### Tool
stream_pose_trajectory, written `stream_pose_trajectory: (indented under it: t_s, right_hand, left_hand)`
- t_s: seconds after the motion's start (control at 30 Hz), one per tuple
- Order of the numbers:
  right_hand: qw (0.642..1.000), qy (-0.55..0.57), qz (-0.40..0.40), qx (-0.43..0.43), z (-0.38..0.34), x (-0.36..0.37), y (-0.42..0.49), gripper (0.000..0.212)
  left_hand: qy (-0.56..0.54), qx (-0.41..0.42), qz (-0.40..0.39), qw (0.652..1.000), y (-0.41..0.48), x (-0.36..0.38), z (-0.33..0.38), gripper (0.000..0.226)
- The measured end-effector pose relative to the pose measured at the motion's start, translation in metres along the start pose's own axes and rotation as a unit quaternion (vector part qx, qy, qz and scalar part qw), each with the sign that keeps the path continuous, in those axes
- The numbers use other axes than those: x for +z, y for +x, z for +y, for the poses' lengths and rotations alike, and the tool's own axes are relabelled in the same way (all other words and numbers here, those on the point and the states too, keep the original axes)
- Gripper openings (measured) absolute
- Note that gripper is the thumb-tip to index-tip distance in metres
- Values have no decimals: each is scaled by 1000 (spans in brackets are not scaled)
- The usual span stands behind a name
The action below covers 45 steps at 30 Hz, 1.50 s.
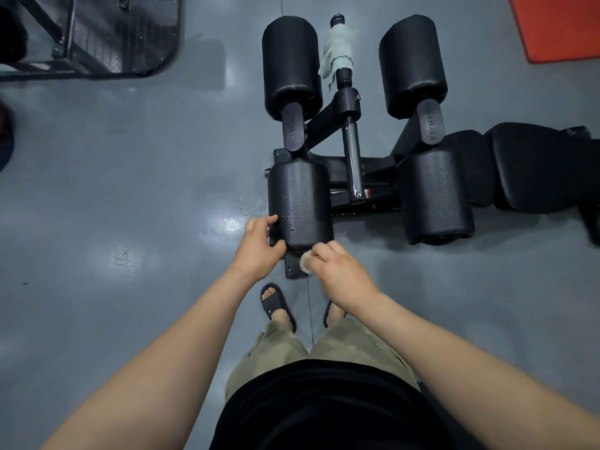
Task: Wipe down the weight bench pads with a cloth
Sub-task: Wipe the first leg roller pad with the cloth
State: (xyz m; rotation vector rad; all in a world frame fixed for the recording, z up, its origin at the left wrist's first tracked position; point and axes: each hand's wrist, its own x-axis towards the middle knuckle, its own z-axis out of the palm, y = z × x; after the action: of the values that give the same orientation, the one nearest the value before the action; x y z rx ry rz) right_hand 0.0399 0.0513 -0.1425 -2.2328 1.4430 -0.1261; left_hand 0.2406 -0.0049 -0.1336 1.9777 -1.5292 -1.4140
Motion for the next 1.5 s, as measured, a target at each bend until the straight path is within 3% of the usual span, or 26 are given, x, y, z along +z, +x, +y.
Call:
stream_pose_trajectory:
  t_s: [0.1,0.23,0.37,0.57,0.77,0.87,0.97,1.17,1.27,1.4,1.5]
  right_hand:
    - [999,11,-40,27,7,5,-15,28]
    - [994,92,59,25,1,-28,-4,28]
    - [981,118,135,75,-9,-61,36,23]
    - [955,210,115,176,-12,-90,101,24]
    - [976,123,78,161,2,-102,148,18]
    - [987,7,19,162,9,-101,163,27]
    - [982,-45,15,180,11,-97,169,31]
    - [990,-30,11,137,17,-86,161,32]
    - [992,-19,18,119,25,-89,161,22]
    - [996,6,27,89,28,-96,173,32]
    - [998,-1,15,66,30,-95,174,28]
  left_hand:
    - [-7,-5,-11,1000,-1,-1,1,55]
    - [-15,-10,-4,1000,-2,0,-1,54]
    - [-13,2,0,1000,-4,1,0,56]
    - [2,16,9,1000,-6,4,6,58]
    - [13,8,3,1000,-4,1,10,61]
    - [-5,1,9,1000,-6,3,6,59]
    - [-4,9,23,1000,-8,8,6,59]
    - [-15,4,17,1000,-6,7,8,58]
    - [-10,9,13,1000,-5,5,9,56]
    - [-19,6,-2,1000,-7,2,12,53]
    - [-13,5,0,1000,-9,3,14,55]
